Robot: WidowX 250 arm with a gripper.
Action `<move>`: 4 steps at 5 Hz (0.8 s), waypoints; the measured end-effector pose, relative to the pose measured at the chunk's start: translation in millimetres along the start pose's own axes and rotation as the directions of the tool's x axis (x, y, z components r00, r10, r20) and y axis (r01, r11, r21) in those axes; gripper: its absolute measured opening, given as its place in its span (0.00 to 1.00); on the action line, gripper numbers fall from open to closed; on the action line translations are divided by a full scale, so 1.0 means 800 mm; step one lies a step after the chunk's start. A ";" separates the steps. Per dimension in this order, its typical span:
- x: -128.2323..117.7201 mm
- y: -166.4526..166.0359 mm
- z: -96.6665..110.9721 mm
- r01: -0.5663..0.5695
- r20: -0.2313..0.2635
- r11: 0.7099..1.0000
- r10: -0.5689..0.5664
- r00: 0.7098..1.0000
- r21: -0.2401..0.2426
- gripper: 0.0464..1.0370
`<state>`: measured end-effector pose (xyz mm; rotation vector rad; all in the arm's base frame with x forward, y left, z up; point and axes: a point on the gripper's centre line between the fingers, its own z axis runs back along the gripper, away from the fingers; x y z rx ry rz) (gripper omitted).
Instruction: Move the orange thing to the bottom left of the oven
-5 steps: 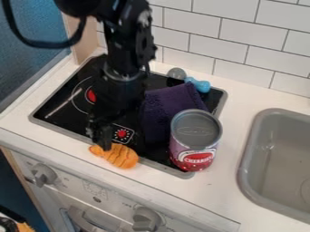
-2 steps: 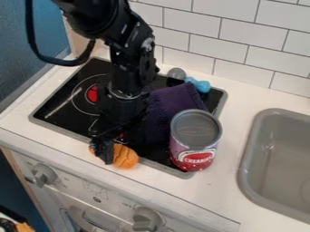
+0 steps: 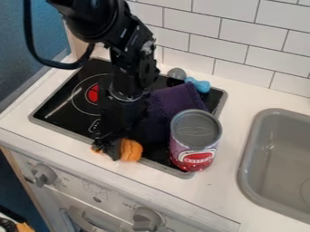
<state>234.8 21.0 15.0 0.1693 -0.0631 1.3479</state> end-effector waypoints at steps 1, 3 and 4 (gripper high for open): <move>0.000 0.000 0.001 -0.002 0.001 1.000 0.002 1.000 -0.003 0.36; 0.014 0.007 0.037 -0.014 0.021 0.999 0.015 1.000 -0.041 0.36; 0.045 0.004 0.056 -0.097 0.025 0.993 0.099 0.995 -0.066 0.36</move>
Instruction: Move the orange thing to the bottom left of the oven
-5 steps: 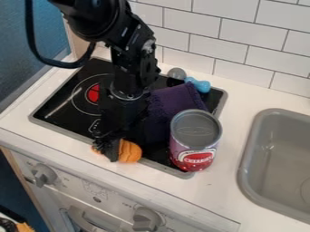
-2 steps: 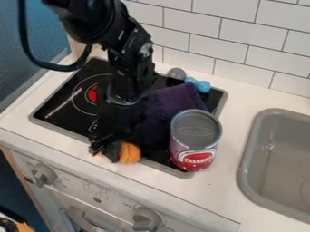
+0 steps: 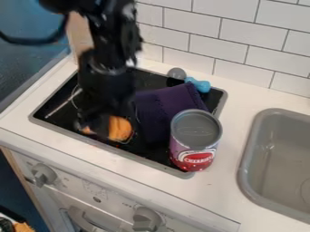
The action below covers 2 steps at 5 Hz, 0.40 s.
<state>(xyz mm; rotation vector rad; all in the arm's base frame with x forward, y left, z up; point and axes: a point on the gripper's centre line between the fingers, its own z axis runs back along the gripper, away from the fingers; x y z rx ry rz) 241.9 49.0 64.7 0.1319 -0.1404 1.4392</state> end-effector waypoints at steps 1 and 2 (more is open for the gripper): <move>0.042 -0.030 0.000 -0.130 -0.008 0.991 0.129 0.992 -0.035 0.36; 0.074 -0.063 -0.004 -0.196 -0.003 0.980 0.196 0.981 -0.043 0.36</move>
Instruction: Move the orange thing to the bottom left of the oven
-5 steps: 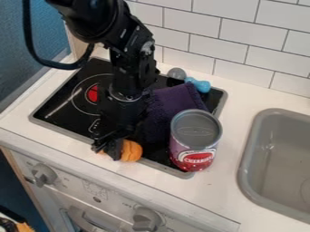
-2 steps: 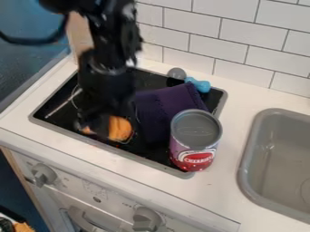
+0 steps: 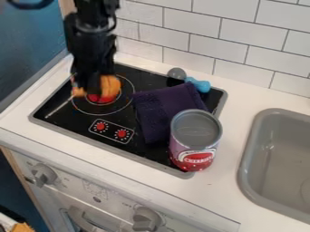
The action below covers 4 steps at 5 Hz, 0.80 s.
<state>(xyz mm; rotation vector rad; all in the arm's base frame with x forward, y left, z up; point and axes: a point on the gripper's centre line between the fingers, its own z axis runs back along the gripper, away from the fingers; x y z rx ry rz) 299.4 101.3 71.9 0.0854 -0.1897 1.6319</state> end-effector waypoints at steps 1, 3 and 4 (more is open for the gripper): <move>0.025 -0.041 -0.021 -0.062 0.012 0.998 0.062 0.998 0.019 0.36; 0.036 -0.097 -0.049 -0.058 0.005 0.998 0.058 0.998 0.000 0.36; 0.045 -0.107 -0.056 -0.060 0.019 0.998 0.060 0.998 -0.001 0.36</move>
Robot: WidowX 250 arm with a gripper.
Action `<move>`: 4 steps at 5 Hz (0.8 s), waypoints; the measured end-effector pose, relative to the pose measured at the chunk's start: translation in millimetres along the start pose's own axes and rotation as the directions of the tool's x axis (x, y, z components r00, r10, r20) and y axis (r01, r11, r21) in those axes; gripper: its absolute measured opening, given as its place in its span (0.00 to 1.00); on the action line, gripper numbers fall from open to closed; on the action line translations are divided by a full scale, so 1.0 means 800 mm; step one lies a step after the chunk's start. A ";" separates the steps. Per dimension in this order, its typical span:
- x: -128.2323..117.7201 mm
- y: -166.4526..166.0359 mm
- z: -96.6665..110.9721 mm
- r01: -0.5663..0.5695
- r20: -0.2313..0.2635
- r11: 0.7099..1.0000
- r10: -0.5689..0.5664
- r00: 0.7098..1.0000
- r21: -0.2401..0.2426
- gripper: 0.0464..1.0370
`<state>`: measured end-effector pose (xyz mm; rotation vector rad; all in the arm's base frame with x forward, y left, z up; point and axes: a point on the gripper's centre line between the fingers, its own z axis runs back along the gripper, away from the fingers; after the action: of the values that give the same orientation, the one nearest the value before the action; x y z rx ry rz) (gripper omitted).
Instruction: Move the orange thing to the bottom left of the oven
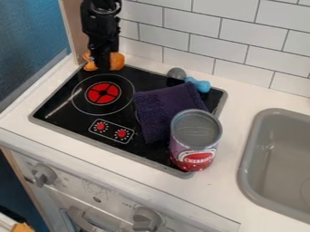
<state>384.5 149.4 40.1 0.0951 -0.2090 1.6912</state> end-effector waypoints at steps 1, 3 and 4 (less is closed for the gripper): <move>0.004 -0.002 -0.004 0.035 0.018 0.999 -0.034 0.999 -0.018 0.36; 0.007 0.003 -0.006 0.039 0.034 0.999 -0.039 0.999 0.002 0.73; 0.006 0.007 -0.007 0.039 0.038 0.999 -0.040 0.998 0.016 0.96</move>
<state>378.5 154.9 34.7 0.1426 -0.2216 1.6526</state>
